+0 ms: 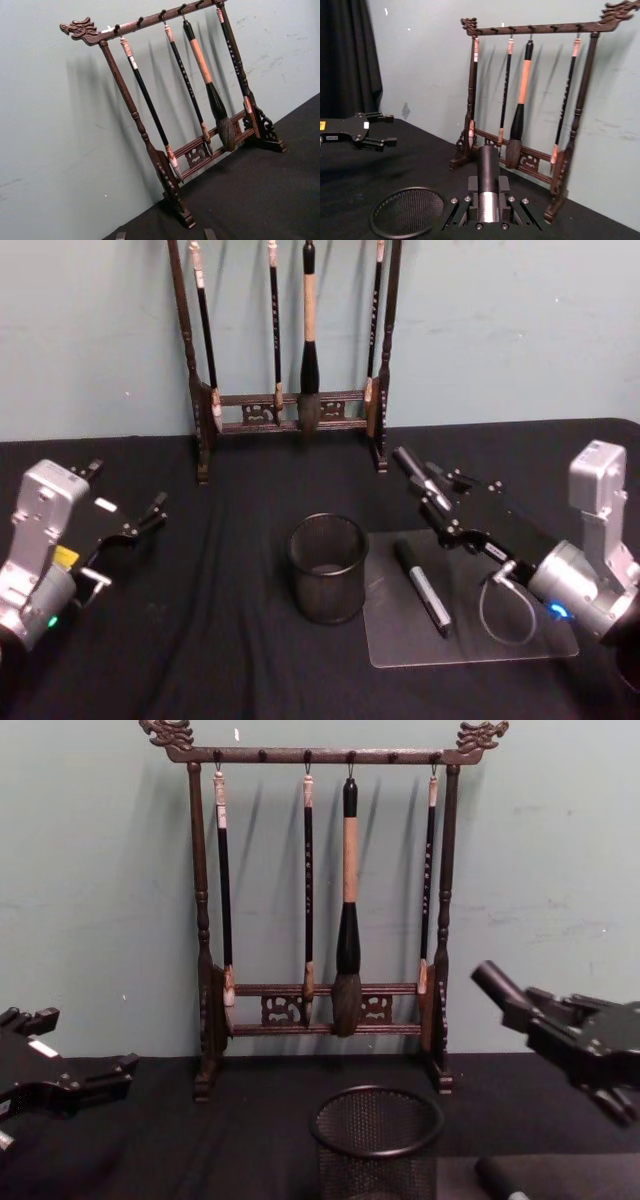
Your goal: Pick up the water-based marker from the table and place it into the pen holder.
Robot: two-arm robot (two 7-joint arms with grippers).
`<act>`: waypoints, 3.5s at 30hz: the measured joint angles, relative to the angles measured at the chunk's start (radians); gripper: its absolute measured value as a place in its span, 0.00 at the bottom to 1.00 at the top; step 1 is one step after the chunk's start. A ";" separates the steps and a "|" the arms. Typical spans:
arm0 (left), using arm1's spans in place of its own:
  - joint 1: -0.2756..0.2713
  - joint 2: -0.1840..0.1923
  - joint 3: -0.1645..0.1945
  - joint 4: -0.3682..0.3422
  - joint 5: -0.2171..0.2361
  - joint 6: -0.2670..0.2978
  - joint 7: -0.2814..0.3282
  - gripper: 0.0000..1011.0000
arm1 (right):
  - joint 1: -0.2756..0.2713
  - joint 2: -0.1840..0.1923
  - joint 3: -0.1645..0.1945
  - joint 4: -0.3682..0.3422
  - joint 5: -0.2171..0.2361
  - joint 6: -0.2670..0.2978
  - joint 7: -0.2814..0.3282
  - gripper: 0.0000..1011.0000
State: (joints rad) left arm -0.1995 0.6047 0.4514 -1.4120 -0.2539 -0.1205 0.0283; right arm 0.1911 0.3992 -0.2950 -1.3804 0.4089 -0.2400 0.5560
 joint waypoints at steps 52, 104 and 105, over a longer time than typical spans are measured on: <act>0.000 0.000 0.000 0.000 0.000 0.000 0.000 1.00 | 0.278 -0.174 -0.194 0.266 -0.071 -0.028 0.060 0.23; 0.000 0.000 0.000 0.000 0.000 0.000 0.000 1.00 | 0.308 -0.187 -0.212 0.306 -0.082 -0.024 0.069 0.90; 0.000 0.000 0.000 0.000 0.000 0.000 0.000 1.00 | 0.308 -0.187 -0.212 0.306 -0.082 -0.024 0.069 0.91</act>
State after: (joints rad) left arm -0.1995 0.6047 0.4514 -1.4120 -0.2539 -0.1205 0.0283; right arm 0.4995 0.2121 -0.5075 -1.0749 0.3272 -0.2644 0.6253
